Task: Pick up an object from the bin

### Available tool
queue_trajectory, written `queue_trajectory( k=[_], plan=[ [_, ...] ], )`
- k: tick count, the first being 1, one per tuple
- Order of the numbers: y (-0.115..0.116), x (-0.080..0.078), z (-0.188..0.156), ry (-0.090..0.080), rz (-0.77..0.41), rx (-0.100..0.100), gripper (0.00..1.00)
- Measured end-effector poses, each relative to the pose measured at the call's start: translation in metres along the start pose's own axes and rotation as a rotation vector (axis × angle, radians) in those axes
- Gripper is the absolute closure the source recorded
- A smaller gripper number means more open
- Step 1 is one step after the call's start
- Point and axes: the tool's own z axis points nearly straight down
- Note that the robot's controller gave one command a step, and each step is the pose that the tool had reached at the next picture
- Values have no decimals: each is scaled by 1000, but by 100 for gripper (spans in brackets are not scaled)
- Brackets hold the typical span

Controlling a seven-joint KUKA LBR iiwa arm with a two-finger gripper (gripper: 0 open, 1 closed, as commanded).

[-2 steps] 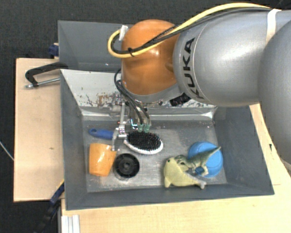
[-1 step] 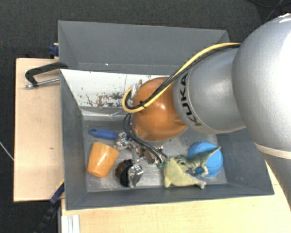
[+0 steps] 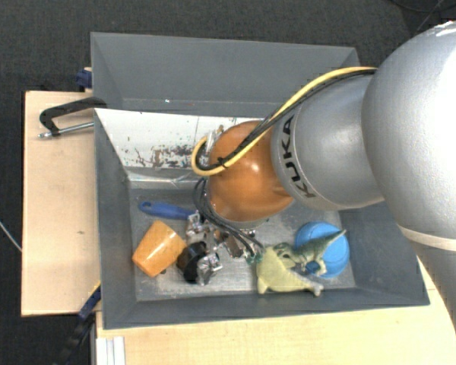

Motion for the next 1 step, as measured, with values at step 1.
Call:
queue_trajectory(
  k=[1],
  plan=[
    [-1,-6,0,-31,3,0,0]
  ],
)
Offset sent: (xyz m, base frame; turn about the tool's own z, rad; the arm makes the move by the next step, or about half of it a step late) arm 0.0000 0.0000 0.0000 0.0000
